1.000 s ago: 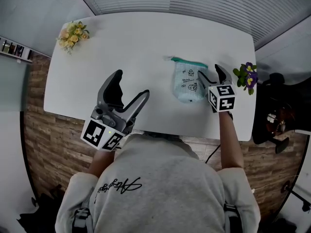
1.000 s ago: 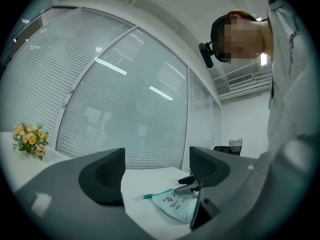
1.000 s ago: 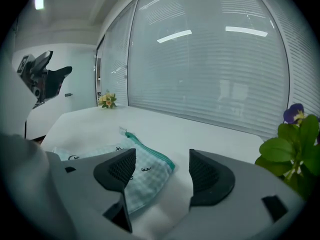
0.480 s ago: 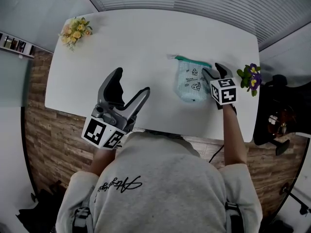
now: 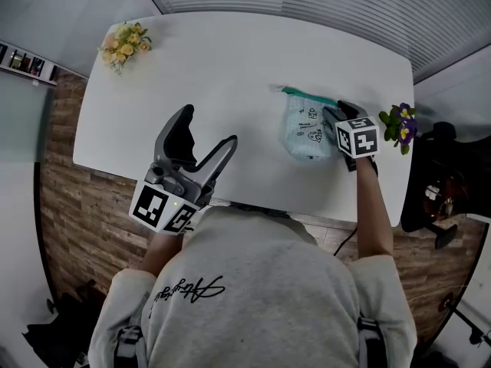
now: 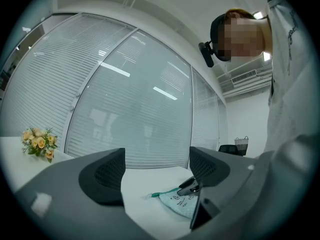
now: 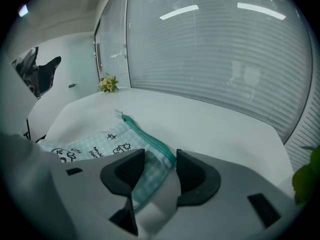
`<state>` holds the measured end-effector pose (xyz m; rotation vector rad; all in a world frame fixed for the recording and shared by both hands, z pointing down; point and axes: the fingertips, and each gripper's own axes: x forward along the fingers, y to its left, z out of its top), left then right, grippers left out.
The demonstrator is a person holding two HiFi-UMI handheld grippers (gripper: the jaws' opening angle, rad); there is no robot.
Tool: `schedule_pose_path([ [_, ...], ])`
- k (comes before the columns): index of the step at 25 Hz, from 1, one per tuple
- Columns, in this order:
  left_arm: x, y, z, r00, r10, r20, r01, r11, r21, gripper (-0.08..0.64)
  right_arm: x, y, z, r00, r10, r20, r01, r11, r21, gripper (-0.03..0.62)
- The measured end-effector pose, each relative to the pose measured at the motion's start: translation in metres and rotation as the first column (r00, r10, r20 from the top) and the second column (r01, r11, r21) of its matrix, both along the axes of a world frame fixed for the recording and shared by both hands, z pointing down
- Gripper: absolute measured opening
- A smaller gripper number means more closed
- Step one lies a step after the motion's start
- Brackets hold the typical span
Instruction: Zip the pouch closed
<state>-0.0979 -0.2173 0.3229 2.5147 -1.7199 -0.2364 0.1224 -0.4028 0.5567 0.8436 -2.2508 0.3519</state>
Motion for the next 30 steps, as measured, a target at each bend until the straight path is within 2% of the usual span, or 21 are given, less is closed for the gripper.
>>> schedule_pose_path([
  [5,0.001,-0.001,0.002,1.0,0.001,-0.003,-0.001,1.0,-0.004,0.39,0.0,0.0,0.0,1.0,-0.006,0.002,0.006,1.0,-0.013,0.185],
  [7,0.001,-0.002,0.002,1.0,0.003,-0.004,-0.003,1.0,-0.003,0.39,0.0,0.001,0.0,1.0,-0.004,-0.01,0.005,1.0,0.005,0.127],
  [10,0.003,-0.003,0.003,1.0,0.012,-0.005,-0.012,1.0,-0.005,0.39,0.001,0.002,-0.001,1.0,0.002,-0.026,-0.002,1.0,0.031,0.075],
  [14,0.009,-0.005,0.004,1.0,0.031,0.001,-0.031,0.999,-0.006,0.39,0.0,0.006,-0.003,1.0,0.006,-0.02,-0.005,0.999,0.046,0.064],
  [30,0.016,-0.008,0.01,0.997,0.071,0.005,-0.071,0.997,-0.019,0.39,-0.011,0.037,-0.057,0.992,-0.024,0.125,0.005,0.988,0.154,0.058],
])
